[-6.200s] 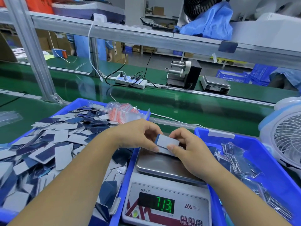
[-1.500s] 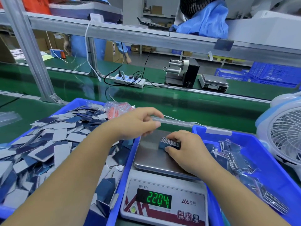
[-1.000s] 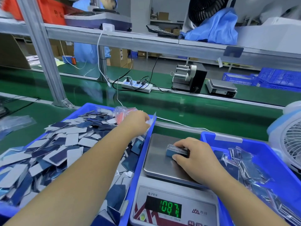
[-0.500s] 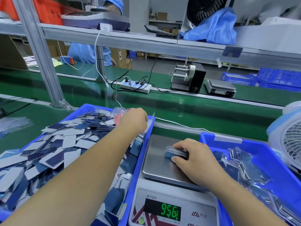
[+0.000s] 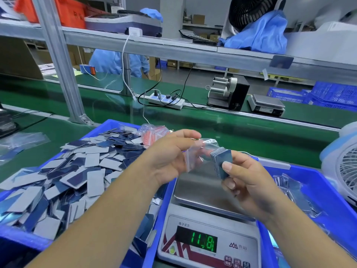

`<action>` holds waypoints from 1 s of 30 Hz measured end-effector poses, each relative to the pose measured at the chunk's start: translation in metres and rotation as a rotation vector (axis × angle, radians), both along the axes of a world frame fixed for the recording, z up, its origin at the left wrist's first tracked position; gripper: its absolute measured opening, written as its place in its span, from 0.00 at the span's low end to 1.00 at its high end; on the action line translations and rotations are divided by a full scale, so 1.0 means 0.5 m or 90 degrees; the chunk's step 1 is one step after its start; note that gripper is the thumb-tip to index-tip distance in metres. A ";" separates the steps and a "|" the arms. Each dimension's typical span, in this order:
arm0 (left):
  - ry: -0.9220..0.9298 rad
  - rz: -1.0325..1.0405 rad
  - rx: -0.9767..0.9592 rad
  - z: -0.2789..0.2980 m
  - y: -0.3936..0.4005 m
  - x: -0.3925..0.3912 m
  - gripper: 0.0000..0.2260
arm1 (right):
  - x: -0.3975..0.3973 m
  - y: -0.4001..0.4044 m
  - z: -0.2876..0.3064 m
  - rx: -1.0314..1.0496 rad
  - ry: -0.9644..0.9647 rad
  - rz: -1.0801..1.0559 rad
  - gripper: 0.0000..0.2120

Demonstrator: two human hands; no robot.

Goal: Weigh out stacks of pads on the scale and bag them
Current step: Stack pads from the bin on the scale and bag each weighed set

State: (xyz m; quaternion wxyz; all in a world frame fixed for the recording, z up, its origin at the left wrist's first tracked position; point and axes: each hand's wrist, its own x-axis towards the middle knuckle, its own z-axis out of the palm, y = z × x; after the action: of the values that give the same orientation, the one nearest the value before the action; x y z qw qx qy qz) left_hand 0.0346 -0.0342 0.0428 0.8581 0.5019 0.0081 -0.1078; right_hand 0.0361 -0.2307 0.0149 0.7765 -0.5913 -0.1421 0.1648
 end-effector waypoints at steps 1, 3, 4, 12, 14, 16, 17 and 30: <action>0.003 -0.002 0.003 -0.004 -0.008 -0.005 0.09 | -0.001 0.000 -0.002 0.000 0.000 0.003 0.14; 0.011 0.001 -0.010 -0.012 -0.020 -0.010 0.08 | 0.000 0.000 -0.002 -0.002 -0.002 -0.016 0.13; 0.012 0.005 -0.025 -0.018 -0.024 -0.009 0.08 | 0.001 -0.001 -0.003 -0.002 -0.006 -0.034 0.12; -0.118 0.074 0.277 -0.033 -0.029 -0.017 0.04 | 0.004 -0.025 0.024 -0.071 -0.124 -0.136 0.11; -0.146 0.090 0.354 -0.038 -0.033 -0.017 0.06 | 0.003 -0.027 0.027 -0.072 -0.144 -0.129 0.11; -0.159 0.071 0.388 -0.035 -0.036 -0.018 0.07 | 0.001 -0.027 0.028 -0.069 -0.161 -0.124 0.11; -0.157 0.048 0.388 -0.032 -0.037 -0.018 0.08 | 0.001 -0.027 0.027 -0.066 -0.168 -0.127 0.12; -0.180 -0.160 0.583 0.005 -0.038 -0.020 0.05 | 0.000 -0.023 0.026 0.004 -0.227 -0.143 0.11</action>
State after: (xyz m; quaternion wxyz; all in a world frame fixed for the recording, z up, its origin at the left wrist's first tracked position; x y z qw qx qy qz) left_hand 0.0247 -0.0533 0.0455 0.5223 0.8344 -0.1226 -0.1263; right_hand 0.0360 -0.2425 0.0277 0.7545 -0.6206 -0.2114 -0.0304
